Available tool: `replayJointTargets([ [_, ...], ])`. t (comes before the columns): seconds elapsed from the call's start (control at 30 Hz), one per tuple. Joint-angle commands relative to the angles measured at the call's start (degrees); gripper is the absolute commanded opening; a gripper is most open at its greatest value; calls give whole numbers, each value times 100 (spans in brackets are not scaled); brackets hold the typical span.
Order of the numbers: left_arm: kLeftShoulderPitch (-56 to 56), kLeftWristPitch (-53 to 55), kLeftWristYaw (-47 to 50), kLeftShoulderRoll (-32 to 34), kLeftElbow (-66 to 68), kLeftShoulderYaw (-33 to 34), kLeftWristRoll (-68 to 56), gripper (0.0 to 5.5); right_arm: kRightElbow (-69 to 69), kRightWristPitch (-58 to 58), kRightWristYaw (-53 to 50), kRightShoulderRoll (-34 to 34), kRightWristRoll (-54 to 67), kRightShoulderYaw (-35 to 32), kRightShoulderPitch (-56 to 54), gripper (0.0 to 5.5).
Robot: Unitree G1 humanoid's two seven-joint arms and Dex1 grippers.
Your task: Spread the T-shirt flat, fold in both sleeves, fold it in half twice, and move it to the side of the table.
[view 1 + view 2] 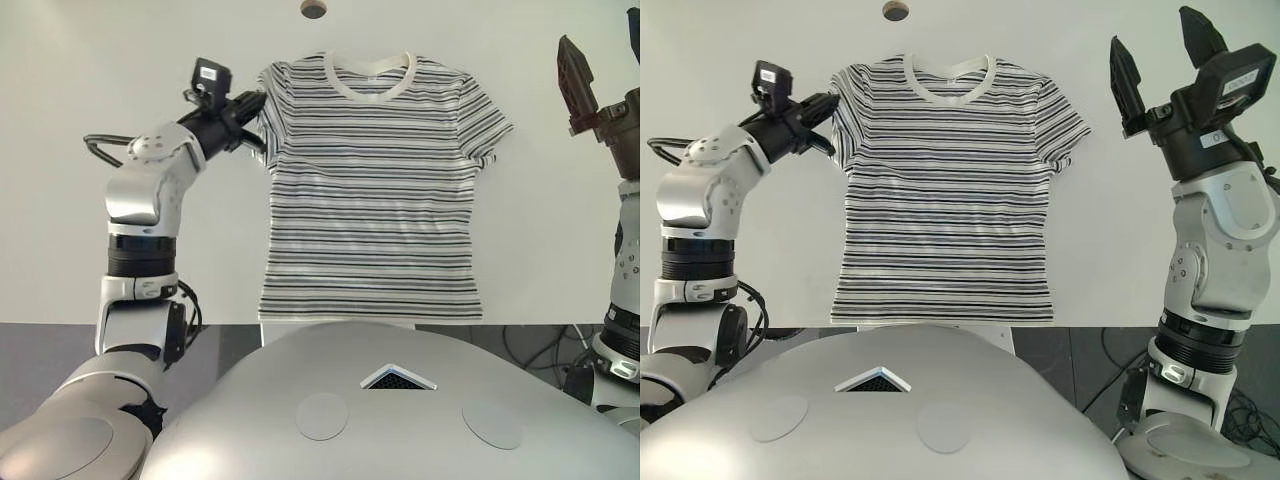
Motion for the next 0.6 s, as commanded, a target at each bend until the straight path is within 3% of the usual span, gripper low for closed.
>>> replayJointTargets([
  [0.03,-76,-76,35,-111,-43,-281,293,2,50,-23,78,39,-43,41,-122,353],
  [0.23,-460,-89,195,-664,297,-1188,921,2,76,-77,107,102,-186,110,-91,353],
  [0.3,-613,-72,241,-890,419,-1353,1028,43,95,-119,112,128,-235,138,-57,353],
  [0.47,-689,272,252,-1313,138,-1391,927,130,222,-189,109,189,-333,134,53,353],
  [0.6,-301,1079,-373,-1223,-1348,-1273,-37,133,794,159,78,183,-375,168,223,353],
])
